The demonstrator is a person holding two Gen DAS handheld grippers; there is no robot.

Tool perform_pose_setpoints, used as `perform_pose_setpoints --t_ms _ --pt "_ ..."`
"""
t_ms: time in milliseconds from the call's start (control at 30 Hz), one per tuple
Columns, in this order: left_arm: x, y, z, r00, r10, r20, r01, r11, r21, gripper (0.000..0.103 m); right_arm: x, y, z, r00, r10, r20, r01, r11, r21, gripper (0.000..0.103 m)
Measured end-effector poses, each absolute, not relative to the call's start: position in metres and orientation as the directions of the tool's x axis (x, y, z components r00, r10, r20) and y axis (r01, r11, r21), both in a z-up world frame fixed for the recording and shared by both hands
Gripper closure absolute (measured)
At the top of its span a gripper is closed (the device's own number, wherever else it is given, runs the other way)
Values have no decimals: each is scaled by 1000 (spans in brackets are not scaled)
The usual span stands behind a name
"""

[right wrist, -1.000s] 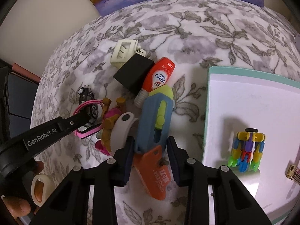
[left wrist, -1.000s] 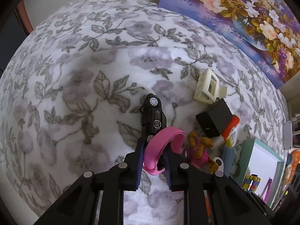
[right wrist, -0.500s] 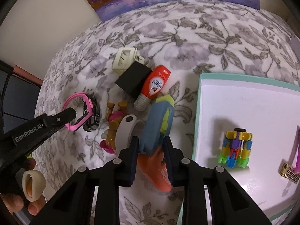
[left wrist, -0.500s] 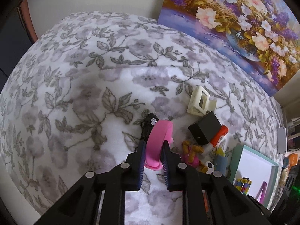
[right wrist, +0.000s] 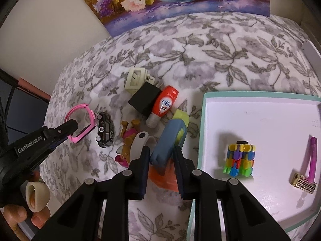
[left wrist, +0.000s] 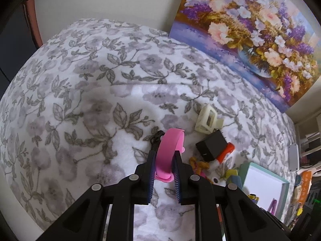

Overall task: Organize rigid objects
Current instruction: 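Carry the pink watch and toy gun into the tray and open both grippers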

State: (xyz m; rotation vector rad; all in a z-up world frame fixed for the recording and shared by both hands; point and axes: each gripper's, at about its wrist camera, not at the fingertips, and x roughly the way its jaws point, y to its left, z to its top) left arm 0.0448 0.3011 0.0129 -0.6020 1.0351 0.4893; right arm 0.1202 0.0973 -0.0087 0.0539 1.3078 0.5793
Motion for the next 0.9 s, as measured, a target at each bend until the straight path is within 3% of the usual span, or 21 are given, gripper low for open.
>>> perform_pose_setpoints --t_ms 367,900 --pt "38 292 47 508 116 -853 -604 755 -257 85 119 76 24 222 453 -864 -347 864 364 78" --pt "71 187 64 534 45 -844 -379 905 -192 85 156 -40 26 350 192 -917 -16 980 199 79"
